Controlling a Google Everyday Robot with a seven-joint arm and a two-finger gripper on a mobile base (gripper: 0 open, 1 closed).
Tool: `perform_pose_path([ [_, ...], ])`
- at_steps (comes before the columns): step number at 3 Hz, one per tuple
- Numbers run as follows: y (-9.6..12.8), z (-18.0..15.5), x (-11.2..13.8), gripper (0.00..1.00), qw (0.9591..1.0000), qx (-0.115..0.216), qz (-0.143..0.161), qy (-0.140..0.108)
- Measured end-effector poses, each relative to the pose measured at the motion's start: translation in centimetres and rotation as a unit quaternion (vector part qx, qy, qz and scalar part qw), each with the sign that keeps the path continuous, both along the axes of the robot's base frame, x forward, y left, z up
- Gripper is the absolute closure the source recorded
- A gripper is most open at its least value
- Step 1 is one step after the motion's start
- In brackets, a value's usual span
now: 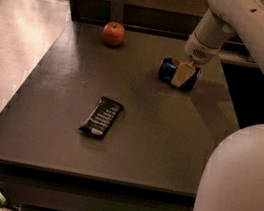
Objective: Knock pepsi can over
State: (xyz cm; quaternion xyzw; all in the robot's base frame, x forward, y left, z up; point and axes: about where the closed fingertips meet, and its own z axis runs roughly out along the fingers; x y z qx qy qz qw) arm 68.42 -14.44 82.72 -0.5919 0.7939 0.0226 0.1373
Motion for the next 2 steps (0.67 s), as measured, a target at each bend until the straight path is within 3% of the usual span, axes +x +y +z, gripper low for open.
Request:
perform_pose_path([
  [1, 0.11, -0.33, 0.05, 0.00, 1.0000, 0.000, 0.001, 0.002],
  [2, 0.11, -0.33, 0.05, 0.00, 1.0000, 0.000, 0.001, 0.002],
])
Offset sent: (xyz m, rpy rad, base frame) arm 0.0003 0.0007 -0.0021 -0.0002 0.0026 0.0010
